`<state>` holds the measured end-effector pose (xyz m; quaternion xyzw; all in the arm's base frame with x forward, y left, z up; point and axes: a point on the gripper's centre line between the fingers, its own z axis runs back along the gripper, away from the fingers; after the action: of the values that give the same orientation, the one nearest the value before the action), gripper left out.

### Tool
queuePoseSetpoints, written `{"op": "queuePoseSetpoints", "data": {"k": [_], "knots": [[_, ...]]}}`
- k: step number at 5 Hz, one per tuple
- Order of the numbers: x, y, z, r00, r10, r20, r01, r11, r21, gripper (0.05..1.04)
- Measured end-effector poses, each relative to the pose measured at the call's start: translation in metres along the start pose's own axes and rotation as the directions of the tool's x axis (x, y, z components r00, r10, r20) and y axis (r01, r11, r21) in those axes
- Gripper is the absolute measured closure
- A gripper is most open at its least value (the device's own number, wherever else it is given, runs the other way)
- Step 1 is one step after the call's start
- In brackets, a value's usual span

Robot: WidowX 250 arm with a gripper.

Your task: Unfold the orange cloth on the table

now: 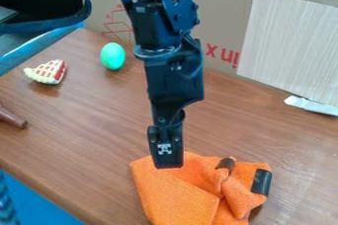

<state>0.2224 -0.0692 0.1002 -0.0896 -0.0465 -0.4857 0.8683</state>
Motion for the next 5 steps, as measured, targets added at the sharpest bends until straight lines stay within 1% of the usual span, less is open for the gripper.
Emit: {"op": "queuePoseSetpoints", "data": {"k": [1,2,3,4,5], "knots": [[-0.001,-0.001,-0.004,1.0,0.004,-0.01,-0.004,1.0,-0.011,0.084],[-0.004,-0.018,-0.022,0.996,-0.07,-0.056,0.069,0.997,-0.014,0.084],[-0.002,-0.029,-0.032,0.99,-0.119,-0.081,0.12,0.993,0.004,0.084],[-0.002,-0.044,-0.043,0.978,-0.177,-0.111,0.179,0.984,0.009,0.084],[-0.004,-0.058,-0.049,0.966,-0.225,-0.128,0.23,0.973,0.027,0.084]]}}
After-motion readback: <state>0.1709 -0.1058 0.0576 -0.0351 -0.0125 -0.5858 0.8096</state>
